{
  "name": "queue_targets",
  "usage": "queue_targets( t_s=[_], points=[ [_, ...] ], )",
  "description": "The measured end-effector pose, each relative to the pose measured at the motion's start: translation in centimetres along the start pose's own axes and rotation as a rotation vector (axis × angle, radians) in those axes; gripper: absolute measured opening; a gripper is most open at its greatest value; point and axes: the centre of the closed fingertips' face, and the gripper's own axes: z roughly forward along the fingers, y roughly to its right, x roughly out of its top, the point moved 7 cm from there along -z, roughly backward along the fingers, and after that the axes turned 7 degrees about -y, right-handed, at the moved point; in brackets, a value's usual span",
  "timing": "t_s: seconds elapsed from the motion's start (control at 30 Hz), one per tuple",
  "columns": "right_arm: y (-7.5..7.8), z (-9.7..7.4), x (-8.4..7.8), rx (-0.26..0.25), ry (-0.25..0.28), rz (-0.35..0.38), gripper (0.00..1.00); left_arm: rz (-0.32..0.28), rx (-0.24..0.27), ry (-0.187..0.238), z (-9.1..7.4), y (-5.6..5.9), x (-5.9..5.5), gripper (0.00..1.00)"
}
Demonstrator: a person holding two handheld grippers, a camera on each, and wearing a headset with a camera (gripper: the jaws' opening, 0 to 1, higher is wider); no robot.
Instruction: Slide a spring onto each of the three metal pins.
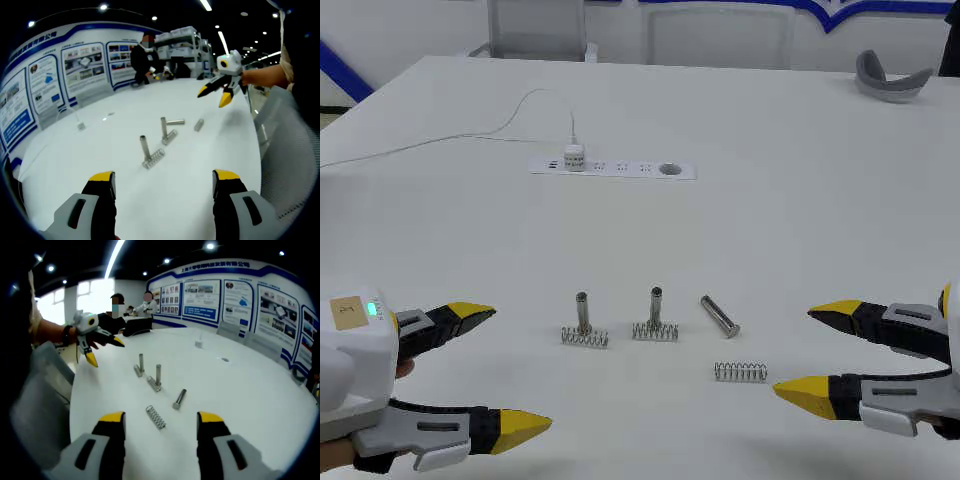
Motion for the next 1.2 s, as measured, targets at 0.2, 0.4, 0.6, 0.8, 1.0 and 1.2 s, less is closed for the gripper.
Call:
queue_targets(
  t_s=[0.2,0.4,0.6,0.8,1.0,1.2],
  points=[
    [0.2,0.2,0.4,-0.004,-0.010,-0.005,0.57,-0.005,-0.002,0.003,0.1,0.0,-0.1,0.80],
    [0.8,0.7,1.2,-0.018,-0.030,-0.013,0.55,-0.007,-0.006,0.005,0.2,0.2,-0.1,0.80],
    [1.3,1.3,2.2,-0.027,-0.046,-0.016,0.50,-0.007,-0.005,0.011,0.1,0.1,0.0,0.80],
    [1.9,2.1,3.0,-0.040,-0.073,-0.022,0.46,-0.008,-0.006,0.012,0.1,0.1,0.0,0.79],
    [2.4,3.2,3.8,-0.051,-0.100,-0.026,0.43,-0.009,-0.010,0.012,0.2,0.3,0.1,0.79],
    [2.9,4.3,4.4,-0.065,-0.135,-0.029,0.37,-0.007,-0.012,0.009,0.2,0.3,0.0,0.79]
  ],
)
